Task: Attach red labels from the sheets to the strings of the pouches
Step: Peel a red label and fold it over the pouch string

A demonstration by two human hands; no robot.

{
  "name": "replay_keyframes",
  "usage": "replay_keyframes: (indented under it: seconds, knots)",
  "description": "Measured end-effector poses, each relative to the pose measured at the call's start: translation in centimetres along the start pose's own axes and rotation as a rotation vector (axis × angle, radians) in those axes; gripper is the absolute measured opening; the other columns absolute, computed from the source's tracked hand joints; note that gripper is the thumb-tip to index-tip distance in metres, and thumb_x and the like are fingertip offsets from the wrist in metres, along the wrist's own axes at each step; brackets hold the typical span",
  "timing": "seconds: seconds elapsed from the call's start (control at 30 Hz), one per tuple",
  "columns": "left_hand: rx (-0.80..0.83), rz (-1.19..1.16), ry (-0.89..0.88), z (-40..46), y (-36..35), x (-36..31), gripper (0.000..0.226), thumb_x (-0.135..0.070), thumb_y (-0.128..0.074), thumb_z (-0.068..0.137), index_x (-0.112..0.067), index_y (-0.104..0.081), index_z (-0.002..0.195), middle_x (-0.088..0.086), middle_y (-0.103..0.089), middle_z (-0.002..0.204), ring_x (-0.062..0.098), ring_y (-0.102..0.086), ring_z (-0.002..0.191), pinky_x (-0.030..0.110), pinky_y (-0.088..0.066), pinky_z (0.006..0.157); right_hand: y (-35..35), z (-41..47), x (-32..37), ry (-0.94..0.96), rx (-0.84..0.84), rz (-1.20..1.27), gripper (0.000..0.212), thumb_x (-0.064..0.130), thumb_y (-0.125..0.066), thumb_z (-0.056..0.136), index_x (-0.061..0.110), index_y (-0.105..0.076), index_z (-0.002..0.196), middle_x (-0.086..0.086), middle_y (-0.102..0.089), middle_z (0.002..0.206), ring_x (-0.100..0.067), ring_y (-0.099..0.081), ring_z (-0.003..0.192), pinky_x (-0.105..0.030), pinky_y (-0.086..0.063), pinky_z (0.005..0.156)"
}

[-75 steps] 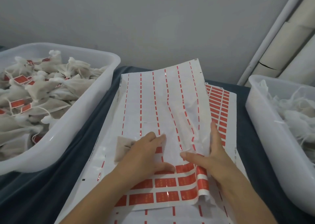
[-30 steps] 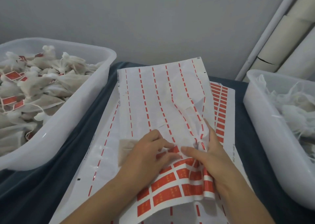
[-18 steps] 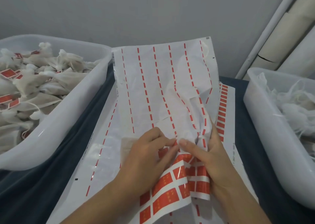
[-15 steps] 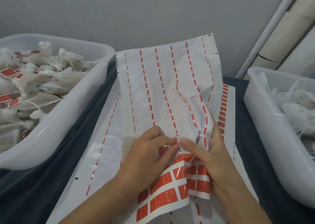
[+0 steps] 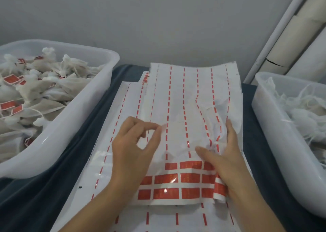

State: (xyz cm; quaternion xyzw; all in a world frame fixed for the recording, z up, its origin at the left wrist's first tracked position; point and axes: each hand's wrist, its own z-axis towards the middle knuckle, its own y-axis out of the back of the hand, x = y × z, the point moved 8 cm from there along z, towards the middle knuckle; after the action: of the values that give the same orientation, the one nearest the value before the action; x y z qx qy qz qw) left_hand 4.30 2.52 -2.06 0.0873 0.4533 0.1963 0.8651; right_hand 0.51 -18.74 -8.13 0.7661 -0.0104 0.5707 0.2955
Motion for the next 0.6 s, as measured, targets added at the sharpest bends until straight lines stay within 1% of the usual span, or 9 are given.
replay_keyframes:
  seconds: [0.1,0.2,0.27,0.3,0.37,0.4,0.43,0.5,0.6]
  knots:
    - [-0.102,0.036,-0.225,-0.1,1.1,-1.8,0.02,-0.032,-0.066,0.08,-0.012,-0.068,0.084,-0.012,-0.052,0.079,-0.004,-0.042,0.074,0.0,-0.039,0.069,1.0,0.4,-0.3,-0.009,-0.029,-0.311,0.108,0.053,-0.071,0.068,0.055,0.014,0.136,0.01,-0.003,0.155,-0.024,-0.023,0.14,-0.049,-0.031,0.107]
    - [-0.088,0.083,-0.435,-1.3,0.7,-3.7,0.025,-0.024,-0.062,0.079,-0.001,-0.071,0.077,0.004,-0.059,0.071,-0.001,-0.042,0.076,0.002,-0.039,0.07,2.3,0.2,1.0,0.093,-0.181,-0.664,0.109,0.067,-0.064,0.063,0.06,0.027,0.123,0.011,0.027,0.151,-0.024,0.007,0.144,-0.047,-0.012,0.114]
    - [-0.055,0.082,-0.527,-2.0,0.2,-4.3,0.018,-0.024,-0.061,0.082,-0.009,-0.07,0.082,0.006,-0.061,0.07,0.005,-0.045,0.072,0.008,-0.04,0.068,2.9,-0.8,3.3,0.298,-0.312,-0.676,0.084,0.068,-0.058,0.064,0.064,0.0,0.124,0.012,0.011,0.154,-0.015,0.001,0.142,-0.04,-0.008,0.113]
    - [-0.034,0.078,-0.561,-2.4,-0.1,-4.4,0.012,-0.025,-0.061,0.084,-0.014,-0.065,0.088,0.002,-0.059,0.076,0.006,-0.046,0.072,0.009,-0.04,0.067,3.1,-1.5,4.2,0.407,-0.345,-0.539,0.061,0.065,-0.055,0.065,0.062,-0.027,0.119,0.014,-0.015,0.152,-0.007,-0.016,0.137,-0.037,-0.014,0.111]
    - [0.021,0.093,-0.606,-3.0,-0.6,-4.5,0.012,-0.029,-0.057,0.09,-0.019,-0.056,0.095,-0.005,-0.05,0.086,0.007,-0.047,0.073,0.011,-0.041,0.067,2.8,-1.7,4.3,0.396,-0.194,-0.137,0.025,0.064,-0.05,0.067,0.046,-0.064,0.08,0.026,-0.063,0.106,0.006,-0.056,0.096,-0.031,-0.044,0.096]
    - [0.046,0.112,-0.627,-3.3,-0.8,-4.6,0.013,-0.031,-0.055,0.092,-0.019,-0.055,0.096,-0.006,-0.047,0.087,0.007,-0.047,0.074,0.013,-0.041,0.067,1.5,-1.6,3.9,0.291,0.008,0.005,0.033,0.064,-0.048,0.068,0.039,-0.068,0.069,0.018,-0.069,0.08,-0.002,-0.063,0.071,-0.025,-0.054,0.076]
    - [0.063,0.127,-0.651,-3.5,-1.0,-4.7,0.014,-0.031,-0.054,0.092,-0.018,-0.054,0.097,-0.006,-0.045,0.088,0.007,-0.045,0.074,0.014,-0.04,0.066,-0.3,-2.0,3.5,0.161,0.228,0.082,0.04,0.066,-0.045,0.067,0.034,-0.07,0.064,0.01,-0.067,0.064,-0.009,-0.06,0.053,-0.021,-0.052,0.06]
    - [0.081,0.128,-0.69,-3.8,-1.1,-5.1,0.013,-0.029,-0.055,0.092,-0.016,-0.054,0.097,-0.005,-0.043,0.086,0.007,-0.043,0.072,0.017,-0.037,0.063,-2.3,-3.0,2.8,0.004,0.489,0.146,0.047,0.066,-0.047,0.064,0.025,-0.07,0.058,0.002,-0.061,0.052,-0.009,-0.049,0.04,-0.017,-0.042,0.045]
    - [0.111,0.124,-0.712,-4.0,-1.6,-5.4,0.014,-0.027,-0.057,0.091,-0.016,-0.055,0.098,-0.004,-0.041,0.084,0.009,-0.041,0.071,0.019,-0.036,0.062,-2.8,-3.0,2.1,-0.013,0.529,0.162,0.036,0.058,-0.062,0.059,0.023,-0.068,0.059,-0.01,-0.063,0.064,-0.023,-0.051,0.051,-0.021,-0.044,0.057]
